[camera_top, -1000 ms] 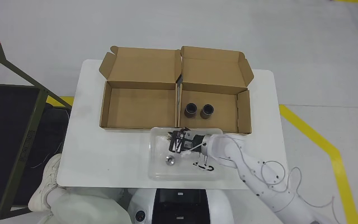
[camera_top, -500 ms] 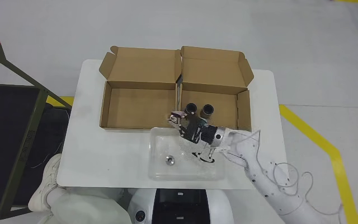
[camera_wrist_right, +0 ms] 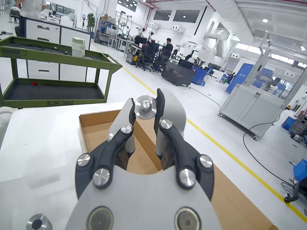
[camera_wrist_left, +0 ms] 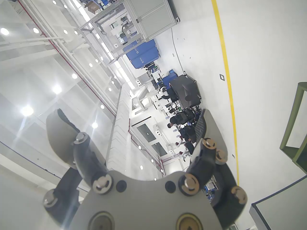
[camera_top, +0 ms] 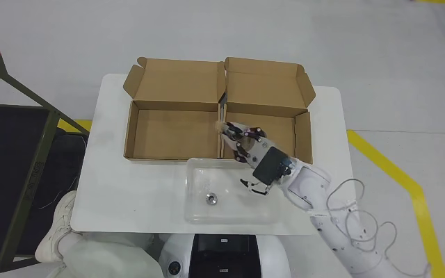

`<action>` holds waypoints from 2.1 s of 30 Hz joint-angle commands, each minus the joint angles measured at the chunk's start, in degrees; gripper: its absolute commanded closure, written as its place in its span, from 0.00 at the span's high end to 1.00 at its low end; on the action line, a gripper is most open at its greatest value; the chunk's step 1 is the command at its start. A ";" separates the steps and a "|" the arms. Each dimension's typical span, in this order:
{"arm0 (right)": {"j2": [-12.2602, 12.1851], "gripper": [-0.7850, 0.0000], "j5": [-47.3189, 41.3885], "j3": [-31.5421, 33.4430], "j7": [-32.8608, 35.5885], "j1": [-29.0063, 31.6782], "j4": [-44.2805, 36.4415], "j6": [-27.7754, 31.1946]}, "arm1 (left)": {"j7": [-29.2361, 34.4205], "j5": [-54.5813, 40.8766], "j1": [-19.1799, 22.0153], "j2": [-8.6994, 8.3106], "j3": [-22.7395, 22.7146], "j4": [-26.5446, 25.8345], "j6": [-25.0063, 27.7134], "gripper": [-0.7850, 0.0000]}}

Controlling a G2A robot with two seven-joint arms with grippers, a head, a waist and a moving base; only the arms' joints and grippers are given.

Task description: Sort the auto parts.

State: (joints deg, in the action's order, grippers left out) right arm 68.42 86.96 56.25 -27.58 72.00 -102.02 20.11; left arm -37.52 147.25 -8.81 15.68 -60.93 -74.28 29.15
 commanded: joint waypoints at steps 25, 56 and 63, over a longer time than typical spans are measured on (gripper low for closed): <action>-0.93 0.00 -2.28 7.37 -13.55 7.15 -1.98 0.60 | 0.00 0.00 0.00 0.00 0.00 0.00 0.00 1.00; 4.25 0.00 -6.13 -8.39 -1.16 -9.62 18.25 5.73 | 0.00 0.00 0.00 0.00 0.00 0.00 0.00 1.00; 6.23 0.00 -6.85 -12.63 0.94 -13.33 23.36 6.45 | 0.00 0.00 0.00 0.00 0.00 0.00 0.00 1.00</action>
State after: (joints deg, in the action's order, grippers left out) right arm 74.41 80.06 44.15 -26.85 59.17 -79.19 26.43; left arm -37.52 147.25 -8.81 15.68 -60.93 -74.28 29.15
